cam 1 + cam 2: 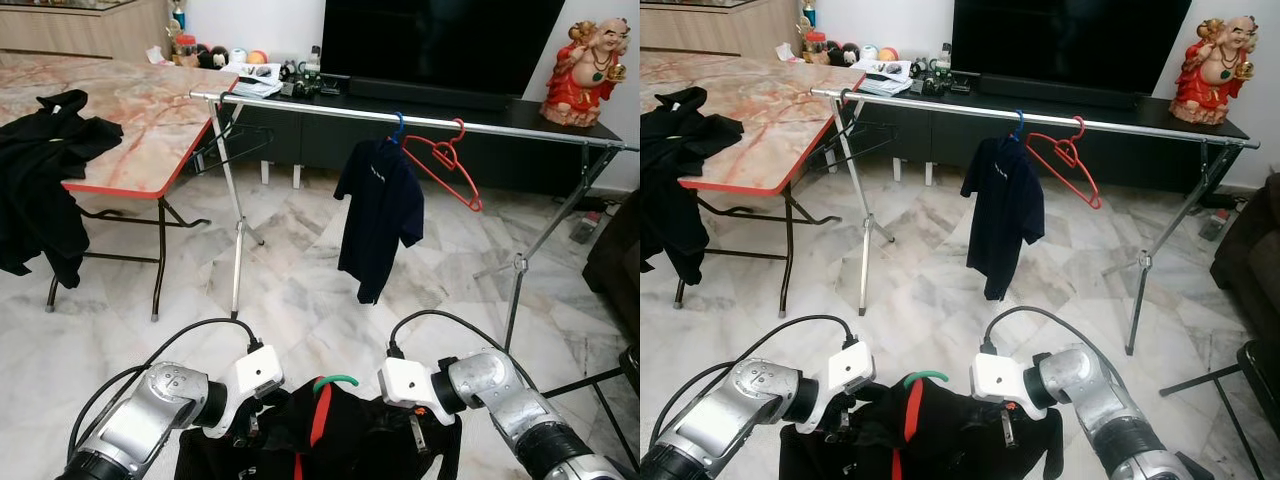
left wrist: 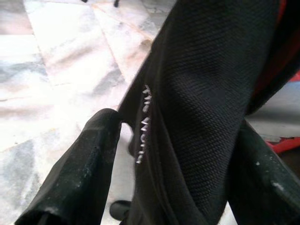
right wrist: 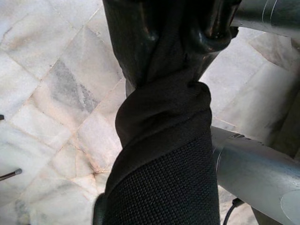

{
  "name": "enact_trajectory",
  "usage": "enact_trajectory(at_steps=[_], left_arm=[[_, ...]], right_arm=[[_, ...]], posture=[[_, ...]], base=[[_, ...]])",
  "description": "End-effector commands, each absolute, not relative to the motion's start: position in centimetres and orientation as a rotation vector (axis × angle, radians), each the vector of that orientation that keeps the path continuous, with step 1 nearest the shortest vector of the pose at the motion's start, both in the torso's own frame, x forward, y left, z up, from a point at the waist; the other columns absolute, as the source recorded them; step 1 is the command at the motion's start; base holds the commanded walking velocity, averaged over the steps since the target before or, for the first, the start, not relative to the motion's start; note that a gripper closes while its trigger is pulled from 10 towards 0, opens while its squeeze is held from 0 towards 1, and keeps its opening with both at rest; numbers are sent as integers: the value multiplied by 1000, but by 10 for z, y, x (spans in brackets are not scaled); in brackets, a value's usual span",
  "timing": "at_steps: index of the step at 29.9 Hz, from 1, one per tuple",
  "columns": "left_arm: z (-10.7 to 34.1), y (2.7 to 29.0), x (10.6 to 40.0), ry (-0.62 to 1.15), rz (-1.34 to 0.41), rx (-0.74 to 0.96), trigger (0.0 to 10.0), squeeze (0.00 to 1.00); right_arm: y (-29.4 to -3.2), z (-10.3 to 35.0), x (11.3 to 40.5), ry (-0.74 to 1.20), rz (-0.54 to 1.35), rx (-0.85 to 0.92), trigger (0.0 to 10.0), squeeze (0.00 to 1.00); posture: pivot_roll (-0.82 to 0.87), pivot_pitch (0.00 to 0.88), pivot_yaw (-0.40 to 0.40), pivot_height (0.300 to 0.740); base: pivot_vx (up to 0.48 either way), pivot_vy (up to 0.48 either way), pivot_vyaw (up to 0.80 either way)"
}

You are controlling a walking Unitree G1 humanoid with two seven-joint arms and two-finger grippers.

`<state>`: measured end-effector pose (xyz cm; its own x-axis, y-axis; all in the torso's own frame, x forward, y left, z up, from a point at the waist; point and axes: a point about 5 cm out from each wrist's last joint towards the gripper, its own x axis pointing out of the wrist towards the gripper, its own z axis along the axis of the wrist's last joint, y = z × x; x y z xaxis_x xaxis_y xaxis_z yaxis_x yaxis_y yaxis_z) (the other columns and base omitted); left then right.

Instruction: Hang hanger

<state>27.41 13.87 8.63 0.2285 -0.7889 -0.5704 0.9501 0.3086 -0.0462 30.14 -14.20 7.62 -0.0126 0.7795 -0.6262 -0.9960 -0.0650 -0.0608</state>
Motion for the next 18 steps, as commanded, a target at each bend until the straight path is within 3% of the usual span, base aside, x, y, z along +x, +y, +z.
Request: enact_trajectory(at_steps=[1, 2, 18], left_arm=[[87, 138, 277, 534, -1214, 348, 4157, 0], [88, 138, 278, 529, -1210, 347, 39, 0], [91, 135, 278, 512, -1233, 314, 0, 0]], right_arm=[[-137, 88, 306, 379, 1543, -575, 0, 0], [-137, 88, 305, 381, 1542, -575, 0, 0], [-139, 85, 305, 393, 1518, -570, 0, 0]], posture=[[35, 16, -74, 740], [35, 17, -75, 740], [37, 36, -76, 740]], base=[[0, 0, 0], [0, 0, 0], [0, 0, 0]])
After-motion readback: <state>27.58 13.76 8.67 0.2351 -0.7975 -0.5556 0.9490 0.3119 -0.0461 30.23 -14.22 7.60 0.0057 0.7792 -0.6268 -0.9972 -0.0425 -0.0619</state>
